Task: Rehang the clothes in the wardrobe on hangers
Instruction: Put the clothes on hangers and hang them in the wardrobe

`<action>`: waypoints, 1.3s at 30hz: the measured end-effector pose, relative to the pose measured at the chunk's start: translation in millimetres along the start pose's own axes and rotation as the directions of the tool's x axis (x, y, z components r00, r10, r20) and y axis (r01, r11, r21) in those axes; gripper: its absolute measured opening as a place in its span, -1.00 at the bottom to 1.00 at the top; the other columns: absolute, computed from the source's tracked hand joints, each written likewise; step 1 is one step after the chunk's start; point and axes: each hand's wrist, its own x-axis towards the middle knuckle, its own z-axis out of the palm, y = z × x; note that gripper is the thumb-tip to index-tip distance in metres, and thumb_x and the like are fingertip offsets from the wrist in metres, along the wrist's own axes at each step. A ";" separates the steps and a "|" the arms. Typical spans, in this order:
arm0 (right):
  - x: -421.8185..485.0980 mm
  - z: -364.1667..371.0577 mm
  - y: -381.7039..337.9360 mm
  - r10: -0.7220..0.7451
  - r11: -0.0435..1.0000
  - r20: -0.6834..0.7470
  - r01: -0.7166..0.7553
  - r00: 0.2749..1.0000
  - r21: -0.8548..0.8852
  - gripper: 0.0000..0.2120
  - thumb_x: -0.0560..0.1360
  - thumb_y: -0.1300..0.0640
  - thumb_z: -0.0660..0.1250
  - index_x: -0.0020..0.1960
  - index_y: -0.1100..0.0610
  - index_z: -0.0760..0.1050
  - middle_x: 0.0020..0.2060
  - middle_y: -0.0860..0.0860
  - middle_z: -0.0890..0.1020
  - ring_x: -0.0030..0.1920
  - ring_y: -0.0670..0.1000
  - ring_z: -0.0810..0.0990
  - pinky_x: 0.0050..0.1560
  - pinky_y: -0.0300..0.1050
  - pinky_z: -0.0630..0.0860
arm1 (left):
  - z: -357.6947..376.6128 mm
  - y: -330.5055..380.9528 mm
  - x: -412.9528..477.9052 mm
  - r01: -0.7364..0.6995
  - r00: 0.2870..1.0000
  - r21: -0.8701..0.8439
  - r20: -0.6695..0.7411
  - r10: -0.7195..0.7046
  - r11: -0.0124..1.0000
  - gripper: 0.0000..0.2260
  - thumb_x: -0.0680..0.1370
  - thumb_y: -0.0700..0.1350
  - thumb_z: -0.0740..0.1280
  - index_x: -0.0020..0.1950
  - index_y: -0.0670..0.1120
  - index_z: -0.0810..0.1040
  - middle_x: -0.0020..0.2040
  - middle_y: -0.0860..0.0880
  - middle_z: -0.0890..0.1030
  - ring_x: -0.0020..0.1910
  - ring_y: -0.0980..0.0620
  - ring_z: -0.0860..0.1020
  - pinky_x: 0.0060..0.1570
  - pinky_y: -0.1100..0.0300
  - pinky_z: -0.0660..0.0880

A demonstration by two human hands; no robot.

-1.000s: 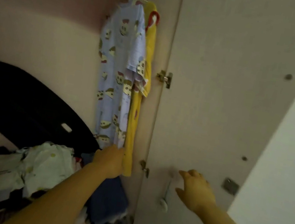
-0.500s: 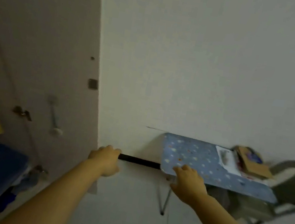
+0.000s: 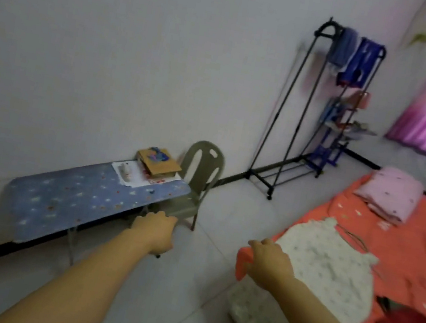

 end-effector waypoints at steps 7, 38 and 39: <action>-14.8 9.5 192.9 0.275 0.959 0.001 -0.275 0.961 0.068 -0.51 0.55 -0.06 0.21 0.42 0.10 0.25 0.33 0.13 0.34 0.28 0.16 0.37 0.21 0.03 0.39 | 4.5 207.3 74.2 -0.271 0.963 0.089 0.034 0.269 0.959 -0.46 0.54 0.05 0.26 0.47 -0.04 0.20 0.41 -0.13 0.30 0.35 -0.15 0.33 0.29 -0.05 0.34; 284.5 33.3 533.8 0.527 0.801 0.163 -0.552 0.834 0.233 -0.58 0.55 0.00 0.22 0.35 0.13 0.32 0.23 0.13 0.41 0.22 0.17 0.41 0.15 -0.02 0.39 | -6.5 559.9 491.1 -0.623 0.781 0.256 0.261 0.567 0.740 -0.49 0.57 0.07 0.23 0.46 -0.04 0.18 0.33 -0.11 0.35 0.28 -0.15 0.37 0.16 -0.01 0.36; 301.2 37.4 546.7 0.513 0.805 0.175 -0.541 0.841 0.244 -0.56 0.55 0.00 0.22 0.37 0.14 0.30 0.24 0.14 0.40 0.23 0.17 0.40 0.17 -0.02 0.38 | -4.0 569.4 507.1 -0.616 0.785 0.252 0.266 0.559 0.746 -0.50 0.57 0.07 0.23 0.46 -0.04 0.18 0.33 -0.11 0.35 0.28 -0.14 0.37 0.15 -0.01 0.37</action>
